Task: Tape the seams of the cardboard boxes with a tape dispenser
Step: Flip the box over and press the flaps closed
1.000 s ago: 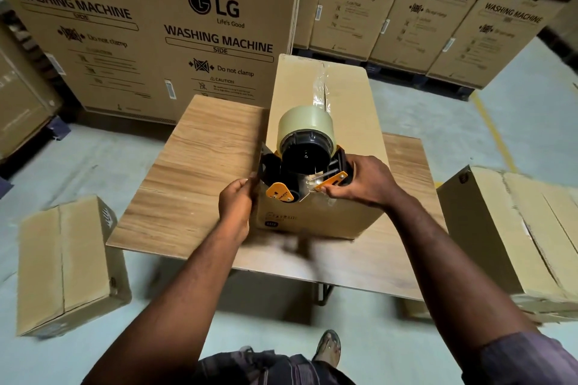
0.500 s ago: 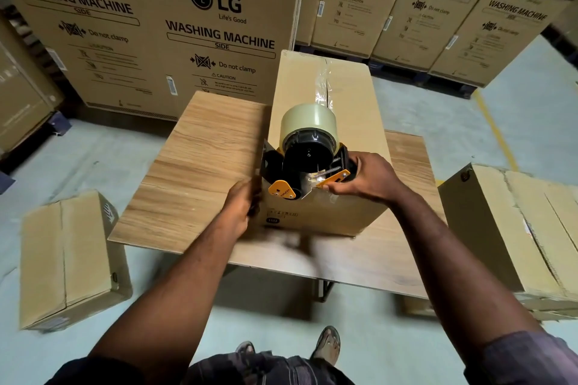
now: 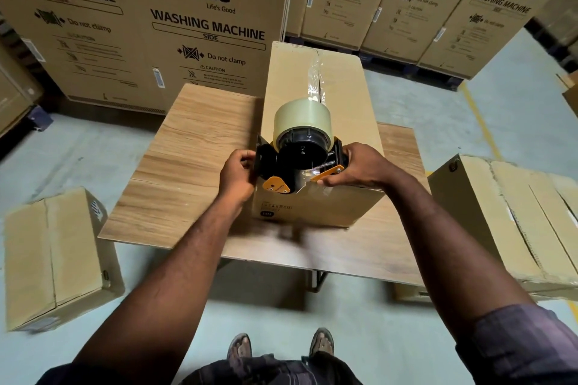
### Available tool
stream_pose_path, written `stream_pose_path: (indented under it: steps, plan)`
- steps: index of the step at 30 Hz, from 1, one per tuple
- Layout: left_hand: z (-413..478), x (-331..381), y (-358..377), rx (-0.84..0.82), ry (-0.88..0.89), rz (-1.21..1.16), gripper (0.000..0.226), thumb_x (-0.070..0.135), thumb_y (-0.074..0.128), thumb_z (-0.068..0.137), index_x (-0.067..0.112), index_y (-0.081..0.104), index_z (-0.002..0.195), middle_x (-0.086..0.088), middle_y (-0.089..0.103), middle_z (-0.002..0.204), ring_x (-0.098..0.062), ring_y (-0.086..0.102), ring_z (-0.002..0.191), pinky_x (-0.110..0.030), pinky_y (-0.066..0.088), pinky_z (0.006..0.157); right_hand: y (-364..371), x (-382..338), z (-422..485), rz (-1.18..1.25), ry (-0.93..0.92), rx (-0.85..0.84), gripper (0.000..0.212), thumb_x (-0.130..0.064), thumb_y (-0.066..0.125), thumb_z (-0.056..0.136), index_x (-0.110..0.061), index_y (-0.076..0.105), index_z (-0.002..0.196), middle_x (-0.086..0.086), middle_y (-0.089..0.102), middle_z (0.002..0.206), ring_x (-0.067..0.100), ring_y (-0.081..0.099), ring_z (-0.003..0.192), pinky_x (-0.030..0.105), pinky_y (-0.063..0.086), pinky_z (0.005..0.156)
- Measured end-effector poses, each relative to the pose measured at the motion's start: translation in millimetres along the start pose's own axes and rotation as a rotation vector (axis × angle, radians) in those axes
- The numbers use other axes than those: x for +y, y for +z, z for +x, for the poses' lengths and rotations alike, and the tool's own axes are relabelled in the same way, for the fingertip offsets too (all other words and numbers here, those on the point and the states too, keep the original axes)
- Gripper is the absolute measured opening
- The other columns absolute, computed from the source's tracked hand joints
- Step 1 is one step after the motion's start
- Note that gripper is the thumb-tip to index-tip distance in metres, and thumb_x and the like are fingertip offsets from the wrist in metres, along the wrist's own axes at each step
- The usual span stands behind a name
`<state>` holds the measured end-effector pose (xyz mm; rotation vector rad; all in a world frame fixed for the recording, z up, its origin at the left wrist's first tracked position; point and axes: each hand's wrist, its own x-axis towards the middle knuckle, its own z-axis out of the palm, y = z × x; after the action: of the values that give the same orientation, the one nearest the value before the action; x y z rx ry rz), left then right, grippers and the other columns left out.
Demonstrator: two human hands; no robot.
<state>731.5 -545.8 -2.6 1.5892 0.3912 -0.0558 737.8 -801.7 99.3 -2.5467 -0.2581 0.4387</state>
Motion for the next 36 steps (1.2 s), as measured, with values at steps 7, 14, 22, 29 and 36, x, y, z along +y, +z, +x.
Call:
stream_pose_path:
  steps: [7, 14, 22, 29, 36]
  plan:
    - [-11.8, 5.9, 3.3, 0.121, 0.132, 0.134, 0.015, 0.018, 0.071, 0.091, 0.021, 0.06, 0.101, 0.014, 0.062, 0.09, 0.001, 0.058, 0.079, -0.006, 0.043, 0.057, -11.9, 20.8, -17.4, -0.055, 0.002, 0.025, 0.028, -0.042, 0.092, 0.068, -0.032, 0.065, 0.073, -0.01, 0.072, 0.079, 0.009, 0.067, 0.079, 0.033, 0.051, 0.072]
    - [-28.8, 18.4, 15.6, 0.256, 0.333, 0.42, 0.017, 0.013, 0.069, 0.09, 0.02, 0.063, 0.104, 0.002, 0.063, 0.107, -0.017, 0.059, 0.097, -0.029, 0.046, 0.085, -28.5, 90.3, -53.4, 0.086, 0.033, 0.02, 0.03, -0.031, 0.094, 0.07, -0.021, 0.079, 0.094, -0.007, 0.079, 0.085, 0.009, 0.074, 0.085, 0.039, 0.061, 0.082]
    - [-76.6, -1.5, 62.9, -0.147, 0.615, 1.223, 0.077, 0.044, 0.058, 0.094, 0.008, 0.028, 0.155, -0.003, 0.016, 0.166, -0.021, 0.011, 0.153, -0.041, -0.001, 0.125, -23.3, 99.6, -44.7, 0.149, 0.004, 0.049, 0.032, -0.044, 0.09, 0.064, -0.022, 0.076, 0.082, -0.007, 0.076, 0.077, 0.01, 0.071, 0.078, 0.032, 0.055, 0.071]
    - [-70.4, -8.1, 54.9, -0.154, 0.675, 1.283, 0.088, 0.052, 0.057, 0.094, 0.028, 0.004, 0.16, 0.009, 0.003, 0.167, -0.014, 0.004, 0.154, -0.041, 0.003, 0.125, -33.9, 127.9, -63.9, 0.164, -0.018, 0.092, 0.023, -0.035, 0.092, 0.069, -0.03, 0.072, 0.078, -0.018, 0.073, 0.072, -0.005, 0.066, 0.07, 0.017, 0.049, 0.063]
    - [-79.7, -9.2, 72.2, -0.056, 0.618, 1.281, 0.083, 0.052, 0.056, 0.095, 0.022, 0.014, 0.16, 0.0, 0.008, 0.168, -0.019, 0.005, 0.155, -0.045, 0.001, 0.125, -32.4, 182.6, -102.2, 0.331, 0.055, 0.132, 0.02, -0.021, 0.092, 0.074, -0.021, 0.076, 0.087, -0.005, 0.078, 0.083, 0.01, 0.073, 0.08, 0.032, 0.057, 0.077]
